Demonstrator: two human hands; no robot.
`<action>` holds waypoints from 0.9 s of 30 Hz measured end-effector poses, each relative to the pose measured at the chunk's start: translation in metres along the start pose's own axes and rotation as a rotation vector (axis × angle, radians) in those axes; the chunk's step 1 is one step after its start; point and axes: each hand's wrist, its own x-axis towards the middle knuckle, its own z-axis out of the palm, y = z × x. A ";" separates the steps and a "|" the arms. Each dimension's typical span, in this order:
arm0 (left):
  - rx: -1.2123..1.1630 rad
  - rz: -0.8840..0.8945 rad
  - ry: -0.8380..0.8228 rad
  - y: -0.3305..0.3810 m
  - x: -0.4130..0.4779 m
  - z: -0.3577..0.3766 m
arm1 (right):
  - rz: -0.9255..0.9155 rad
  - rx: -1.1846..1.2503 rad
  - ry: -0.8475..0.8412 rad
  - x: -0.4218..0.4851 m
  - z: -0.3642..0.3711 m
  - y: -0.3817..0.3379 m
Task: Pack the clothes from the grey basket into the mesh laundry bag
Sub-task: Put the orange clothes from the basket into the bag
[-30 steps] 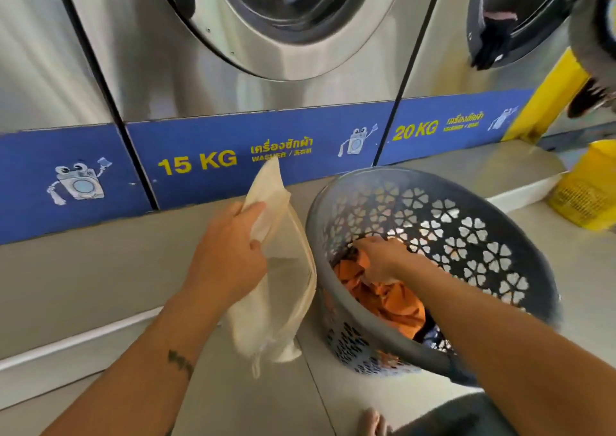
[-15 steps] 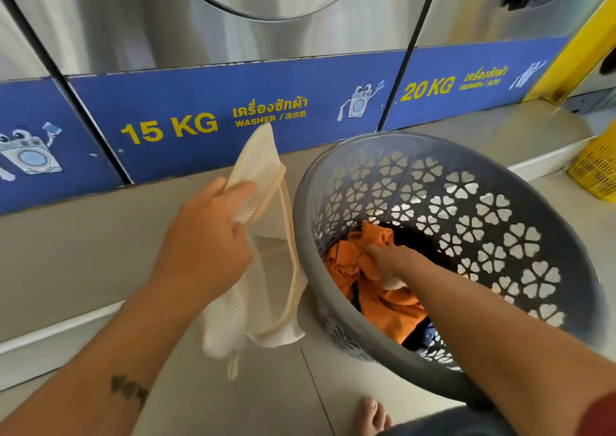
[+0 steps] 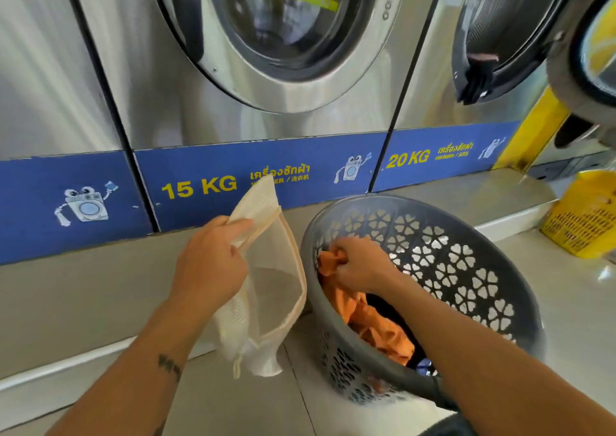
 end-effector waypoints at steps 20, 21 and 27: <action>-0.234 -0.176 -0.015 -0.004 -0.039 -0.048 | -0.499 0.128 -0.171 -0.096 -0.015 -0.122; -0.226 -0.180 -0.033 -0.006 -0.038 -0.046 | -0.455 0.158 -0.148 -0.094 -0.017 -0.117; -0.211 -0.187 -0.069 -0.005 -0.032 -0.038 | -0.151 0.097 0.040 -0.077 -0.035 -0.088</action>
